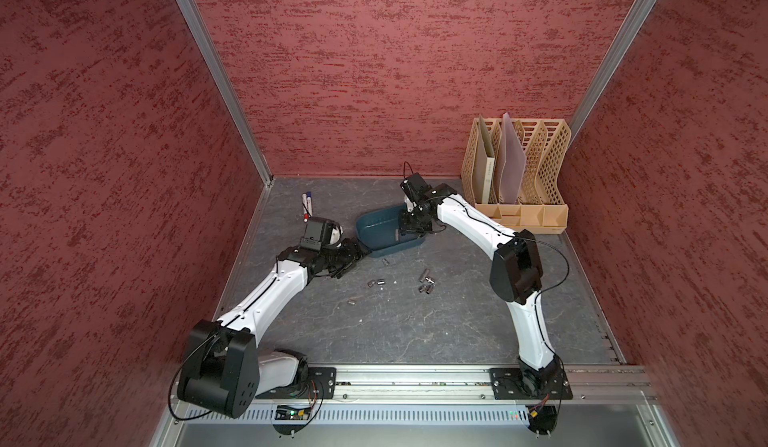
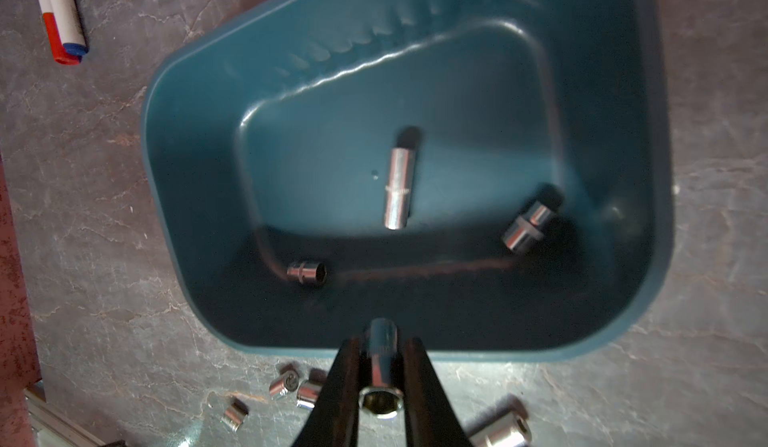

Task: Put the socket on the desktop into the storage box
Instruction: Place the socket head in the storage box.

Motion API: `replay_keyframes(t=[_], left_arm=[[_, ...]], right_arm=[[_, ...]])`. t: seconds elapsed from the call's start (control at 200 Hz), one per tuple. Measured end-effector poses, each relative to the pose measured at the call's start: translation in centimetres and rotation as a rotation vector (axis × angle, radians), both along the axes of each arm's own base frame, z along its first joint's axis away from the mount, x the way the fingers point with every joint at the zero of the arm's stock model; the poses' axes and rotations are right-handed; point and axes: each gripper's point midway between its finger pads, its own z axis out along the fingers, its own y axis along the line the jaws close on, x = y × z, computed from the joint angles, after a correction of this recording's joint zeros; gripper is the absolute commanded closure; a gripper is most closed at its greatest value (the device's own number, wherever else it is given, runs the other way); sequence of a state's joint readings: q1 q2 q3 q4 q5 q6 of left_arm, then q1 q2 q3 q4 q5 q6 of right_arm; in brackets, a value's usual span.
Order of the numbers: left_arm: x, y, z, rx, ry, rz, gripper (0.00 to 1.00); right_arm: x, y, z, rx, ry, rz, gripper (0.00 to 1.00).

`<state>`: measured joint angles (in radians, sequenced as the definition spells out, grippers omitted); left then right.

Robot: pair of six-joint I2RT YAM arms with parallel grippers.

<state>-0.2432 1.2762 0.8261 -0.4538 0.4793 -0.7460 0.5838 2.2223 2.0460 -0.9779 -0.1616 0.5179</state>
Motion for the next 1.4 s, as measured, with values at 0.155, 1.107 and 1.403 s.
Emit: replay_keyframes(t=[0.155, 1.107, 1.403], left_arm=[[0.1, 0.0, -0.5, 0.001, 0.016, 0.000, 0.25], [-1.8, 0.4, -2.9, 0.005, 0.061, 0.005, 0.25], [-1.9, 0.8, -2.7, 0.019, 0.053, 0.017, 0.25]], right_arm=[[1.2, 0.1, -1.5, 0.006, 0.025, -0.017, 0.81], [1.8, -0.1, -4.9, 0.009, 0.104, -0.054, 0.74], [1.9, -0.1, -4.8, 0.010, 0.103, -0.056, 0.62]])
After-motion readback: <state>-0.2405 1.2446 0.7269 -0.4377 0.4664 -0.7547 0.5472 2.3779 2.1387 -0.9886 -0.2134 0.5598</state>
